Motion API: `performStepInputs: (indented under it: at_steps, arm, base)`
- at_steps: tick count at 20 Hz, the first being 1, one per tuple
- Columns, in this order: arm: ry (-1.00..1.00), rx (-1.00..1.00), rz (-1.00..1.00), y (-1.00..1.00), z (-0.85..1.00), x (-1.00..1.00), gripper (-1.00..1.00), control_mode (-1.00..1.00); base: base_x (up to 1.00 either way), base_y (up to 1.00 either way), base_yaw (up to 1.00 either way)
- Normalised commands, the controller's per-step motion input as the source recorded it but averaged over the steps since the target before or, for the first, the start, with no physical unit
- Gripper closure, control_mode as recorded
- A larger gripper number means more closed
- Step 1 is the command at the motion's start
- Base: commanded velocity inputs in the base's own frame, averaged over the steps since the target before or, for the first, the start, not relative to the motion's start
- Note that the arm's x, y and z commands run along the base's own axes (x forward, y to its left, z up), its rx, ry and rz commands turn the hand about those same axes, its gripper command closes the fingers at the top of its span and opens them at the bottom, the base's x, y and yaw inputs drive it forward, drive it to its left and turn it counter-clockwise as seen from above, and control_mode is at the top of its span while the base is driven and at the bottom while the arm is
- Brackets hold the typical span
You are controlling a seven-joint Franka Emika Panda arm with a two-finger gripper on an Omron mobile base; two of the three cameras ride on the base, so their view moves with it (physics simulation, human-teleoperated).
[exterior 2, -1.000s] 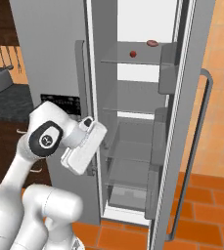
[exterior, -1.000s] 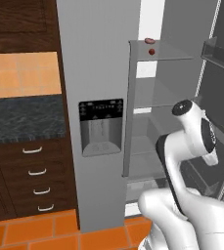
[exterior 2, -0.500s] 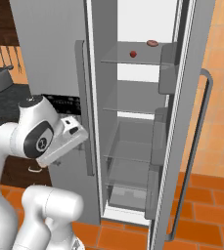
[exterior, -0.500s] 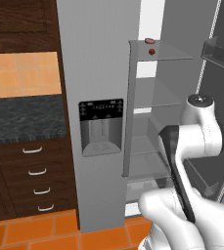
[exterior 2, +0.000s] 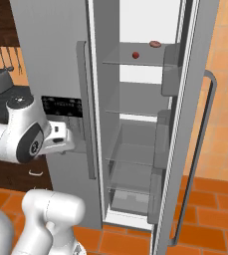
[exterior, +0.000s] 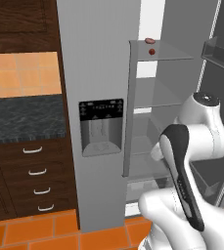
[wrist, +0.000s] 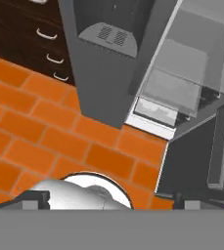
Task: Take the strawberry from the fridge and place it on top of the pancake, located on the dining counter.
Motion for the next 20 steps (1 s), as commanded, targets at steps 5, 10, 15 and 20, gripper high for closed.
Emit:
performStepInputs:
  at_steps: [5,10,15,20]
  arm:
    - [0.05,0.04,-0.49,-0.11,0.1,-0.32,-1.0,-1.0]
    - [0.0,0.06,-0.4,-0.35,-0.03,-0.06,-1.0,-1.0]
    - [0.0,0.17,0.0,-0.21,-0.18,-0.01,-1.0,-1.0]
    - [0.0,0.02,0.04,0.01,-0.03,-0.12,-1.0,-1.0]
  base:
    - [0.0,0.0,0.0]
    - [0.0,0.0,0.0]
    - [0.0,0.0,0.0]
    - [0.0,0.0,0.0]
